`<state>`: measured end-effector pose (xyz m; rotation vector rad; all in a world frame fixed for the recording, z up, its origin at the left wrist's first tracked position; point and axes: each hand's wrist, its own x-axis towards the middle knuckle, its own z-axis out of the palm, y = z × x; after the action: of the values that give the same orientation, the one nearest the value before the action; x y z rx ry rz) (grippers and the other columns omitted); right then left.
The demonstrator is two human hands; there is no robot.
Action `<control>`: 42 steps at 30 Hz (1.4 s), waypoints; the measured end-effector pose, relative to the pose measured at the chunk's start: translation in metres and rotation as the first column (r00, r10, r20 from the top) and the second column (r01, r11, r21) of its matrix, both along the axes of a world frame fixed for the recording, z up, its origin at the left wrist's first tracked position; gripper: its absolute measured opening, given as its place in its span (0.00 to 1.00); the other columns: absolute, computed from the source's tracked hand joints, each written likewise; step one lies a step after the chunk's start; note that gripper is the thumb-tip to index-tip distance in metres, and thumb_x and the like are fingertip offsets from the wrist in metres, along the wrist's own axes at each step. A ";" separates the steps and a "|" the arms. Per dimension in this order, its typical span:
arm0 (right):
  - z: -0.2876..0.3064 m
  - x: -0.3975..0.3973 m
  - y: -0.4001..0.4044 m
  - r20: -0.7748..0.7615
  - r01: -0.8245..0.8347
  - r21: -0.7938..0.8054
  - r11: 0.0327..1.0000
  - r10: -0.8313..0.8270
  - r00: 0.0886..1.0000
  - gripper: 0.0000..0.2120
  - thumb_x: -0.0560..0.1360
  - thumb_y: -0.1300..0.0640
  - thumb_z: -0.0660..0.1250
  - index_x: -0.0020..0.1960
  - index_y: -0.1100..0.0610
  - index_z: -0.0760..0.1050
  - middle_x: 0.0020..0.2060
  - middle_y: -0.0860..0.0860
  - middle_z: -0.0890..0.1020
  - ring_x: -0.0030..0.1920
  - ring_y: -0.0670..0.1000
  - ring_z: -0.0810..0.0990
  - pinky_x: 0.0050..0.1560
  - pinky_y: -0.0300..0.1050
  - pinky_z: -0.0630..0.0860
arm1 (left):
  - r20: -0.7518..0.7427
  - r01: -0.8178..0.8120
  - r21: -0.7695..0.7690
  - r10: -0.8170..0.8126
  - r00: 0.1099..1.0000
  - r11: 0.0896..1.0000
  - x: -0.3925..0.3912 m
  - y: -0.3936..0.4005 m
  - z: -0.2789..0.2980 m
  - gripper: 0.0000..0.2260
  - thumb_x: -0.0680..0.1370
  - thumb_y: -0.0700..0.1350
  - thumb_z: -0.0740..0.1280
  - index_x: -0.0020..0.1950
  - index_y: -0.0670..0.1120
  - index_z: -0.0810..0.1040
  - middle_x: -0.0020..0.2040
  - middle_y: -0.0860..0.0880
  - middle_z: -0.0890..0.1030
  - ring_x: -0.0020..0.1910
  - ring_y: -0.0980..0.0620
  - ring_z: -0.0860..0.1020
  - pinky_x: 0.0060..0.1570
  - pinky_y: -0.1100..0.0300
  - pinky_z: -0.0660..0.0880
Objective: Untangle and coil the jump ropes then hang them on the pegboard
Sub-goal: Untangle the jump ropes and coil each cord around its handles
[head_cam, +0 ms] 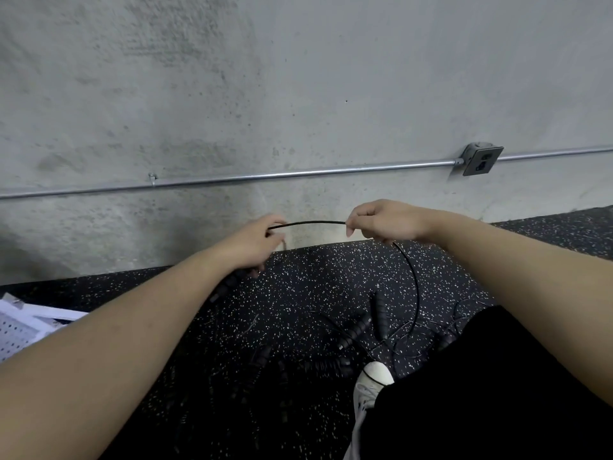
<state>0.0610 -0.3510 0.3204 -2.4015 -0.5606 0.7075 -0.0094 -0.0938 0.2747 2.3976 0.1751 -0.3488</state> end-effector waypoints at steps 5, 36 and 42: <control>-0.001 -0.006 0.026 0.075 -0.069 0.055 0.996 0.065 0.995 0.10 0.81 0.52 0.63 0.47 0.50 0.83 0.33 0.46 0.74 0.28 0.43 0.68 0.30 0.37 0.66 | 0.266 0.291 0.024 -0.287 0.920 0.956 -0.002 -0.036 0.008 0.11 0.86 0.52 0.57 0.63 0.58 0.77 0.50 0.56 0.78 0.38 0.47 0.81 0.35 0.51 0.81; -0.004 -0.003 -0.003 0.027 0.040 0.174 0.984 -0.045 0.999 0.15 0.84 0.47 0.60 0.48 0.53 0.82 0.26 0.44 0.71 0.26 0.46 0.65 0.28 0.37 0.65 | 0.331 0.237 0.003 -0.224 0.917 0.972 0.010 -0.073 0.013 0.10 0.85 0.52 0.58 0.59 0.57 0.79 0.47 0.47 0.83 0.35 0.47 0.81 0.32 0.49 0.80; -0.007 -0.006 -0.025 -0.131 0.064 0.058 0.996 -0.056 0.990 0.22 0.84 0.39 0.52 0.58 0.55 0.76 0.31 0.50 0.78 0.34 0.49 0.79 0.46 0.43 0.76 | 0.298 -0.041 -0.160 0.088 0.951 0.986 0.031 -0.056 0.001 0.09 0.86 0.51 0.58 0.60 0.52 0.75 0.52 0.51 0.80 0.33 0.48 0.81 0.32 0.51 0.81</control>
<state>0.0553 -0.3764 0.3129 -2.2865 -0.4484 0.8010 0.0211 -0.1503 0.2755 2.2538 0.0822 0.0400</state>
